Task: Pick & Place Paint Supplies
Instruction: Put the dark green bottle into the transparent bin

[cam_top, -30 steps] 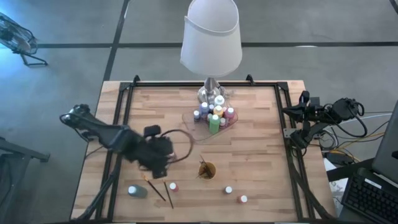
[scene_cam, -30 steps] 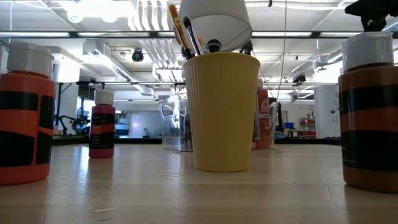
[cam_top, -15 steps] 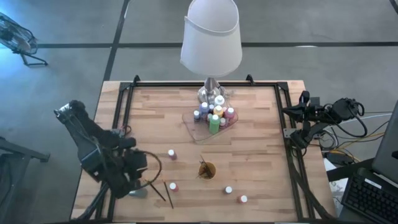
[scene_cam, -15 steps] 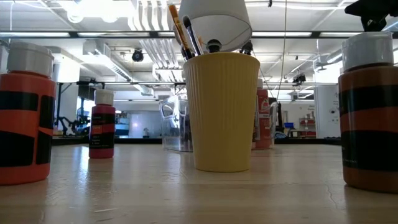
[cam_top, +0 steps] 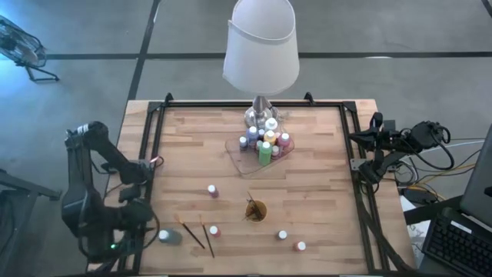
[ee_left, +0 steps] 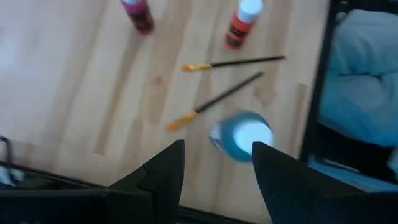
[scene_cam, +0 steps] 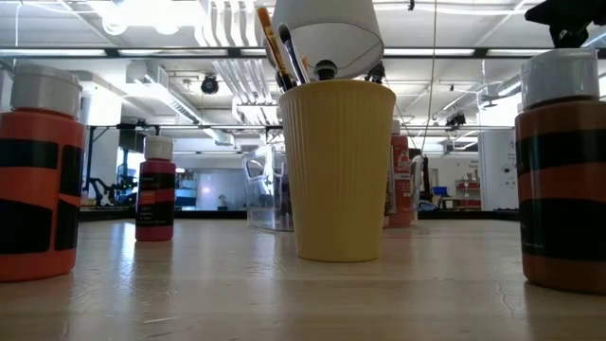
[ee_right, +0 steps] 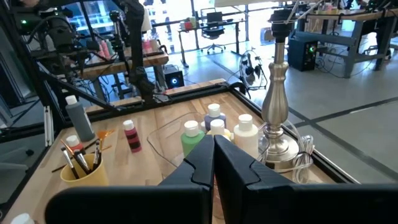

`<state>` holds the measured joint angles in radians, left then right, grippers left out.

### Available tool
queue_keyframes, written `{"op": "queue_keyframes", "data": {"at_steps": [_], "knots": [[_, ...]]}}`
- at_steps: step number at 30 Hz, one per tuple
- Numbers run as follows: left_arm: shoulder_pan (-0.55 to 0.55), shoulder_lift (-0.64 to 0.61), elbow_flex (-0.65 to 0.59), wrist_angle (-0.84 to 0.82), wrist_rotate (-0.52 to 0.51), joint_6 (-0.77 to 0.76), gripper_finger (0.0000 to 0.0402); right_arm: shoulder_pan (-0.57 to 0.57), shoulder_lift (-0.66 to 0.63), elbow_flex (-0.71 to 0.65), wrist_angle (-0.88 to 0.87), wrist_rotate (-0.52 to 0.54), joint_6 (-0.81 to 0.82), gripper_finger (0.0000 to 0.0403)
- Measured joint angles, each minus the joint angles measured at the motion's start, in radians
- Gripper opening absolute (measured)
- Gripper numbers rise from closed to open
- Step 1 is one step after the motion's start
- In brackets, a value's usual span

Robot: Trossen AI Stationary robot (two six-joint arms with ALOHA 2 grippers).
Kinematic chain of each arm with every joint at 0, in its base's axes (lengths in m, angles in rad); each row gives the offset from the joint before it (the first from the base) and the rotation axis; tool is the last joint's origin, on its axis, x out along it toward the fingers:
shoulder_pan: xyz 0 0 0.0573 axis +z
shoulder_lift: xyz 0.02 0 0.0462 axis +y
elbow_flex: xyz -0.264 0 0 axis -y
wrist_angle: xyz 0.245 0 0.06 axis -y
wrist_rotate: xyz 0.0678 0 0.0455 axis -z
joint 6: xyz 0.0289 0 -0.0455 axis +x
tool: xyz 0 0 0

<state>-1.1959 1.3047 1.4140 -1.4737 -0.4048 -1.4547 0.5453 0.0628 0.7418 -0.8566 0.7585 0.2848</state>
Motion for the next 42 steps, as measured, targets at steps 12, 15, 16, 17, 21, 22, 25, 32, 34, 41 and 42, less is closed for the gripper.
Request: {"op": "queue_keyframes", "data": {"at_steps": [12,15,16,17,21,22,25,32,34,41,42], "knots": [[-0.109,0.080,-0.060,0.096,0.027,-0.110,0.0193,0.000,0.000,0.000,0.000,0.000,0.000,0.0008],[-0.110,0.097,-0.088,0.131,0.026,-0.115,0.0193,0.000,0.000,0.000,0.000,0.000,0.000,0.0008],[-0.110,0.101,-0.098,0.146,0.024,-0.116,0.0193,0.000,0.000,0.000,0.000,0.000,0.000,0.0008],[-0.110,0.104,-0.108,0.160,0.020,-0.115,0.0193,0.000,0.000,0.000,0.000,0.000,0.000,0.0008],[-0.110,0.115,-0.139,0.179,-0.002,-0.115,0.0193,0.000,0.000,0.000,0.000,0.000,0.000,0.0008],[-0.110,0.115,-0.149,0.183,-0.016,-0.115,0.0193,0.000,0.000,0.000,0.000,0.000,0.000,0.0008],[-0.110,0.115,-0.171,0.185,-0.034,-0.123,0.0193,0.000,0.000,0.000,0.000,0.000,0.000,0.0008],[-0.109,0.115,-0.184,0.215,-0.071,-0.125,0.0193,0.000,0.000,0.000,0.000,0.000,0.000,0.0008],[-0.109,0.115,-0.186,0.223,-0.081,-0.119,0.0193,0.000,0.000,0.000,0.000,0.000,0.000,0.0008],[-0.108,0.120,-0.193,0.242,-0.108,-0.110,0.0193,0.000,0.000,0.000,0.000,0.000,0.000,0.0008],[-0.108,0.121,-0.194,0.243,-0.117,-0.108,0.0193,0.000,0.000,0.000,0.000,0.000,0.000,0.0008]]}}
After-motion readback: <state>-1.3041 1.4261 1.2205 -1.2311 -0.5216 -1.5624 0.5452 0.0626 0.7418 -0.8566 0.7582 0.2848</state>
